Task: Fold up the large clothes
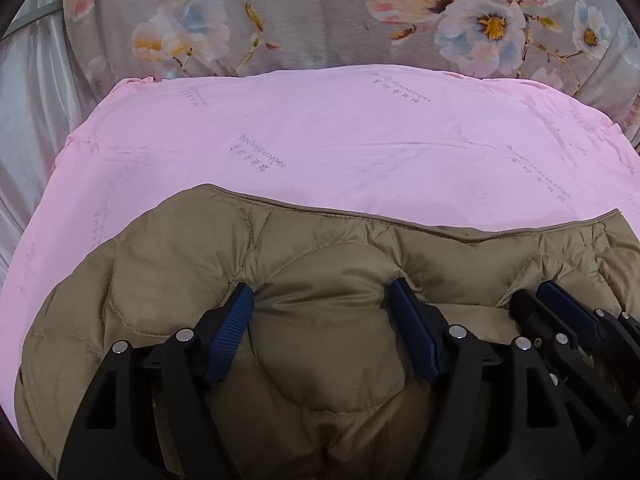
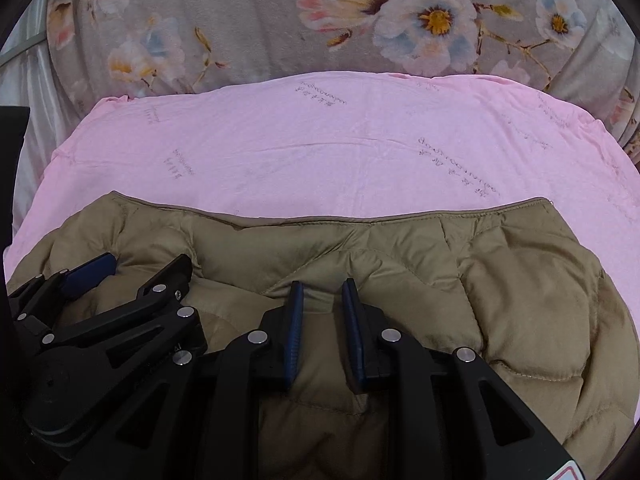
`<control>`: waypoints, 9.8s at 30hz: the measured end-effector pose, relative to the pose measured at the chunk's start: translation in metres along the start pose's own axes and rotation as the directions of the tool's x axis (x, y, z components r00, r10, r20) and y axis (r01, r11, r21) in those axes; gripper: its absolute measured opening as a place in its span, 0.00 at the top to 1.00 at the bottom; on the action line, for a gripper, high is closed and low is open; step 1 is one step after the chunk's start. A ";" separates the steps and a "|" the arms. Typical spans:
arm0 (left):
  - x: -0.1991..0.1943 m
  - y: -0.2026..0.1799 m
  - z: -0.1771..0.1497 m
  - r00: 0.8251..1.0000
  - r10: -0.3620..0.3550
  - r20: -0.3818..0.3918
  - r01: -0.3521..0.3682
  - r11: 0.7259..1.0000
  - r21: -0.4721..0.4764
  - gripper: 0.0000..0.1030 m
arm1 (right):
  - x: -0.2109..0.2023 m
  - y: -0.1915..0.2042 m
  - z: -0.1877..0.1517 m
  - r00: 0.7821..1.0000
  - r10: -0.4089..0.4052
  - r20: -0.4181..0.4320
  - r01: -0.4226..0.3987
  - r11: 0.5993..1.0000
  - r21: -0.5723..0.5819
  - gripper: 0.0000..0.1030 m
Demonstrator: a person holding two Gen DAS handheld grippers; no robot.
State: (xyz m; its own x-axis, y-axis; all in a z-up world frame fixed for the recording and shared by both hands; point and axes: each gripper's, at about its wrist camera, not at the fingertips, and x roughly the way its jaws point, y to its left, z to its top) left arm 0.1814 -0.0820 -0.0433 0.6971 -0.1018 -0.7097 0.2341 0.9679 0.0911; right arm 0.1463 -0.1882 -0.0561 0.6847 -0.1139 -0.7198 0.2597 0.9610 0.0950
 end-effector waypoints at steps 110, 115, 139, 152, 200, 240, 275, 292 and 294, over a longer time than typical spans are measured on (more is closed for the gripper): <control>-0.175 -0.099 -0.124 0.867 -0.483 -0.123 0.496 0.813 0.305 0.54 | -0.238 -0.134 -0.096 0.991 0.115 0.074 -0.128 0.971 0.203 0.63; -0.221 -0.049 -0.110 0.840 -0.542 -0.013 0.526 0.810 0.260 0.19 | -0.232 -0.127 -0.049 0.981 0.162 0.108 -0.181 0.964 0.194 0.46; -0.119 0.037 0.064 0.951 -0.306 0.053 0.308 0.951 -0.031 0.29 | -0.132 -0.121 0.036 0.967 0.254 -0.005 -0.217 0.836 0.505 0.87; -0.048 -0.087 0.032 0.949 -0.289 -0.123 0.305 0.941 0.143 0.36 | -0.100 -0.151 -0.031 0.995 -0.084 -0.060 0.101 0.924 0.368 0.87; -0.094 -0.064 -0.047 0.984 -0.178 -0.031 0.181 0.965 0.191 0.22 | -0.158 -0.149 -0.101 0.993 0.101 -0.059 -0.077 0.946 0.315 0.91; -0.095 0.007 -0.043 0.942 -0.317 -0.107 0.317 0.948 -0.019 0.09 | -0.160 -0.195 -0.092 0.974 0.221 -0.048 -0.184 0.899 0.397 0.36; -0.078 0.025 0.048 0.831 -0.557 0.003 0.557 0.831 0.005 0.32 | -0.089 -0.108 0.019 0.899 0.424 0.111 -0.438 0.865 0.245 0.70; 0.063 0.065 0.113 0.897 -0.438 0.057 0.438 0.899 0.009 0.31 | 0.060 -0.055 0.075 0.916 0.383 0.118 -0.400 0.896 0.192 0.66; 0.075 0.071 0.111 0.892 -0.447 0.063 0.448 0.894 -0.009 0.29 | 0.073 -0.055 0.073 0.921 0.375 0.104 -0.389 0.899 0.201 0.58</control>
State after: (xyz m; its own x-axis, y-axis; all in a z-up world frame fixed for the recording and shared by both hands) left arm 0.3258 -0.0461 -0.0129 0.5601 -0.5380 -0.6299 0.5157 0.8216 -0.2432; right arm 0.2316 -0.2680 -0.0632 0.7990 0.2295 -0.5559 0.1039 0.8577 0.5035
